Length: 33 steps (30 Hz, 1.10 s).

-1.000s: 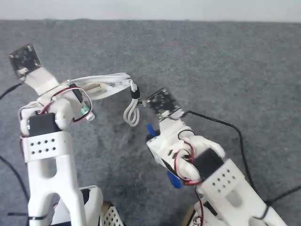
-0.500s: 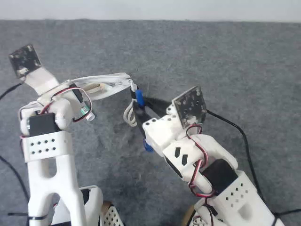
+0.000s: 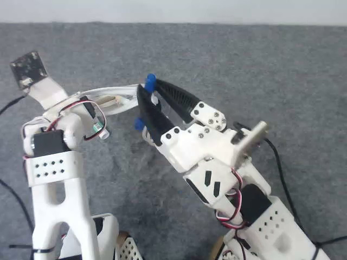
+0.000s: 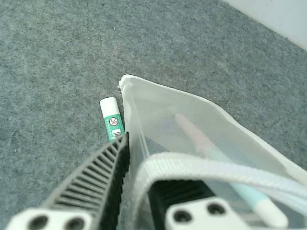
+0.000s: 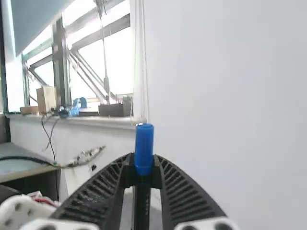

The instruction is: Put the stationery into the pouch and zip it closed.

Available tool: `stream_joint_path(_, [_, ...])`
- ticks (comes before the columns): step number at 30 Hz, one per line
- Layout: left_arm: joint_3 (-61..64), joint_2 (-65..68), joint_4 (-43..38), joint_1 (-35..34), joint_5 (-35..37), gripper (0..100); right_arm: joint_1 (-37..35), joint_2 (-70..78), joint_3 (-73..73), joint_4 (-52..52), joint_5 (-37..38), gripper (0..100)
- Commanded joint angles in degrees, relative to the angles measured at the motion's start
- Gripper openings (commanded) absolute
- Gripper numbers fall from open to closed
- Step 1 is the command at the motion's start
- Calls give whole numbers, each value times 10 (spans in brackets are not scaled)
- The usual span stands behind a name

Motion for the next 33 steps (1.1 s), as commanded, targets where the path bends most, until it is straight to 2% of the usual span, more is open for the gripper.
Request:
stream_joint_path(1, [-4,-4,-19,-1,6,12,-7,66,-54,-86,9,6])
stream_joint_path(11, [10,-7,-35,-1,6,12,1,262,-80,-280,10,6])
stream_joint_path(20, [10,-8,-35,-1,6,12,16,373,-78,-351,11,6])
stream_joint_path(24, [9,-8,-35,-1,6,12,18,418,-64,-402,69,6])
stream_joint_path(27, [9,-8,-35,-1,6,12,7,437,-36,-451,85,6])
stream_joint_path(33, [9,-8,-35,-1,6,12,-14,443,3,-437,101,6])
